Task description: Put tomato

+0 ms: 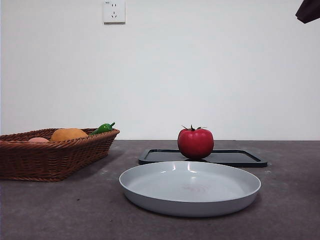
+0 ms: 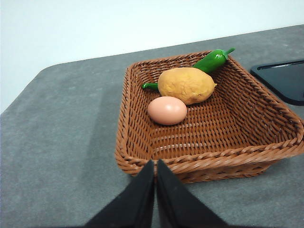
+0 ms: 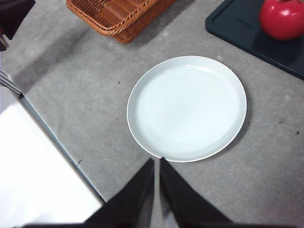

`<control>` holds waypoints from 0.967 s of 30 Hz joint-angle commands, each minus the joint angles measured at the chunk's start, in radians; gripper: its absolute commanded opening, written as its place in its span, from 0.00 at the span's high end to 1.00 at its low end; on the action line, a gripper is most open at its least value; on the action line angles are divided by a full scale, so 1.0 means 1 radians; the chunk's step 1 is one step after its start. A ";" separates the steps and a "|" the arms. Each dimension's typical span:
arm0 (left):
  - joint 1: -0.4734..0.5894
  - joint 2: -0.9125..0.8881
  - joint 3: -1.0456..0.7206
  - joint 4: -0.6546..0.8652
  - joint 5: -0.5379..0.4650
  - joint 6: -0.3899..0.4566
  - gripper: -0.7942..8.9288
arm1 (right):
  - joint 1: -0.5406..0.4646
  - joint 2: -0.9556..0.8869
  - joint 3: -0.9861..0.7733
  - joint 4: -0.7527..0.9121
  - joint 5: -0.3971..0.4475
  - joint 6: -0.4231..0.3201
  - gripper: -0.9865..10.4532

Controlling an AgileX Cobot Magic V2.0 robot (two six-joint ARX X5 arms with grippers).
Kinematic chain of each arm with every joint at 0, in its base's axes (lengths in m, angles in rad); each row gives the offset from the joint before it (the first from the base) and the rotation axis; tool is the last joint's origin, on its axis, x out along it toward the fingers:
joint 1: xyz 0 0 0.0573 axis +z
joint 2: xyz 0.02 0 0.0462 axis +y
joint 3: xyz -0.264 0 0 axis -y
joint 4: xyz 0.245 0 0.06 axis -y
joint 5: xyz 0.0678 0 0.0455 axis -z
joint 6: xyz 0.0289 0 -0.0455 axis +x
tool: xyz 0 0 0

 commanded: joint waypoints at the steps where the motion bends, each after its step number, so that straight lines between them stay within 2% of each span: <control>1: 0.003 -0.001 -0.021 -0.009 -0.002 -0.010 0.91 | 0.007 0.006 0.006 0.010 -0.001 0.006 0.91; 7: 0.003 -0.001 -0.021 -0.009 -0.002 -0.010 0.91 | 0.009 0.003 0.006 0.009 -0.001 0.001 0.91; 10: 0.003 -0.001 -0.021 -0.009 -0.002 -0.010 0.91 | -0.022 -0.030 0.005 0.048 0.042 -0.075 0.91; 16: 0.003 -0.001 -0.021 -0.009 -0.002 -0.010 0.91 | -0.214 -0.158 -0.063 0.241 0.052 -0.071 0.91; 21: 0.003 -0.001 -0.021 -0.009 -0.002 -0.010 0.91 | -0.382 -0.303 -0.253 0.469 0.059 -0.071 0.91; 24: 0.003 -0.001 -0.021 -0.009 -0.002 -0.010 0.91 | -0.446 -0.396 -0.396 0.637 0.062 -0.042 0.91; 29: 0.003 -0.001 -0.021 -0.009 -0.002 -0.010 0.91 | -0.489 -0.535 -0.592 0.779 0.179 0.000 0.91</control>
